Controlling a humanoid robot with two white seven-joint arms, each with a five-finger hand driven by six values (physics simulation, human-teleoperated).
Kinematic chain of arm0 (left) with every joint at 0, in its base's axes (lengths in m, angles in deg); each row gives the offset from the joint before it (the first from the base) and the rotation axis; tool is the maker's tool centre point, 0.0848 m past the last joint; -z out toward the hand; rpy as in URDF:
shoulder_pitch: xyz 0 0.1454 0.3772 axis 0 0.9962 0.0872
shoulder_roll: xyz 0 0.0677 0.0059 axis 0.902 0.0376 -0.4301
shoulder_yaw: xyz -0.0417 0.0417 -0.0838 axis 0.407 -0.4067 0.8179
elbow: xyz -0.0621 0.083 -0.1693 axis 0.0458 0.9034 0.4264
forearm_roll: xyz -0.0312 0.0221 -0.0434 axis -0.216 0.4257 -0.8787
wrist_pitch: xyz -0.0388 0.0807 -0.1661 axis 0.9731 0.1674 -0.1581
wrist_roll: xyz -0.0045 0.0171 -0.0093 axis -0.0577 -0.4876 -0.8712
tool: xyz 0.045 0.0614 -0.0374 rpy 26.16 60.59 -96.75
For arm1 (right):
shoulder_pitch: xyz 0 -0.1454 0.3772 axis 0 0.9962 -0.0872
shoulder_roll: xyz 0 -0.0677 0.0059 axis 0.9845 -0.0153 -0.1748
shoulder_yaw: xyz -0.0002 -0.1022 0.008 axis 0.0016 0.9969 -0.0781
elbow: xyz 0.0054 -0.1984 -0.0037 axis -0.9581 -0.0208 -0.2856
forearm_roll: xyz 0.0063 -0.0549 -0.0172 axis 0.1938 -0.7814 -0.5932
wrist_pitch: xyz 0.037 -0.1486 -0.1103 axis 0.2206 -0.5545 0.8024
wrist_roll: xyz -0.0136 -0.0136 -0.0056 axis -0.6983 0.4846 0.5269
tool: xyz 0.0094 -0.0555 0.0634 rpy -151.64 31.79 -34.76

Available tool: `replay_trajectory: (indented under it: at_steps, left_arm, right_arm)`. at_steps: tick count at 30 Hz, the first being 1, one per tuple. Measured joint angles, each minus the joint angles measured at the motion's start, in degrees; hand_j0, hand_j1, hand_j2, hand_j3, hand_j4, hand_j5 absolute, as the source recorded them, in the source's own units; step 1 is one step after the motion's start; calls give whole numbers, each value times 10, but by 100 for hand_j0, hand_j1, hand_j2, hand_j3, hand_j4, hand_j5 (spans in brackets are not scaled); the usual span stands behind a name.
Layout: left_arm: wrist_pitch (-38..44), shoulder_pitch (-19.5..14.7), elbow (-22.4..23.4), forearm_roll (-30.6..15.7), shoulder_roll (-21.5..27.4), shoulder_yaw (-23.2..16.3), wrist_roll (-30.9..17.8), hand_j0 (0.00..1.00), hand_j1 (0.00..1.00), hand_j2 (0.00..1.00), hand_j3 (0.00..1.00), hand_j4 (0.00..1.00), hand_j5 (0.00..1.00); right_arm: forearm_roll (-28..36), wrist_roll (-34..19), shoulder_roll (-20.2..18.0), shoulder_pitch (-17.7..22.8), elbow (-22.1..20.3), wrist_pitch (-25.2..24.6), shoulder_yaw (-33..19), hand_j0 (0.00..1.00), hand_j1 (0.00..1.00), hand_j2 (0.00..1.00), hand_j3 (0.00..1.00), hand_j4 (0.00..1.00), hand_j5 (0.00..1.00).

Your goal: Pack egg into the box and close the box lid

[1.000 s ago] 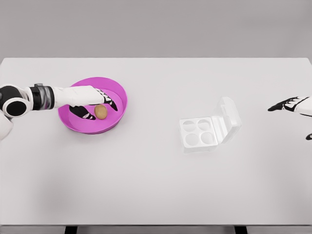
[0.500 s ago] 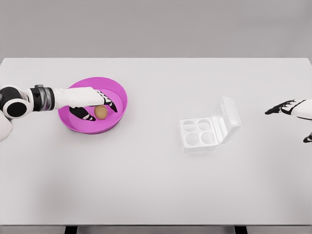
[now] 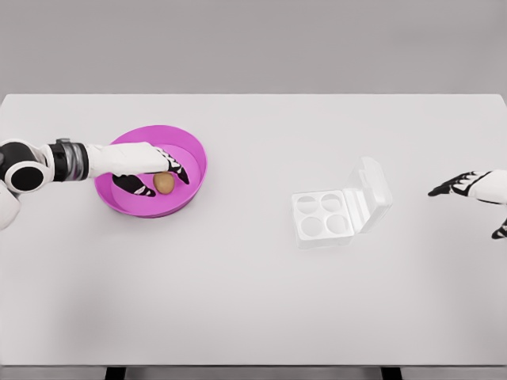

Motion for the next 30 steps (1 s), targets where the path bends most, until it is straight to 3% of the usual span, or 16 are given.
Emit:
replay_trajectory:
  at_steps: [11, 18, 24, 30]
  left_arm:
    - [0, 0, 5, 2, 0, 0, 0, 62, 62, 62, 62, 62, 62]
    - [0, 1, 5, 3, 0, 0, 0, 58, 58, 58, 58, 58, 58]
    - [0, 0, 5, 3, 0, 0, 0, 46, 46, 46, 46, 46, 46]
    - [0, -1, 5, 3, 0, 1, 0, 44, 44, 44, 44, 44, 44]
  right_arm:
    - [-6, 0, 50, -27, 11, 0, -13, 100, 100, 100, 100, 100, 100]
    - [-5, 0, 45, -23, -11, 0, -15, 100, 100, 100, 100, 100, 100]
    - [-3, 0, 38, -21, -19, 0, -17, 100, 100, 100, 100, 100, 100]
    - [-3, 0, 37, -18, -20, 0, -17, 100, 100, 100, 100, 100, 100]
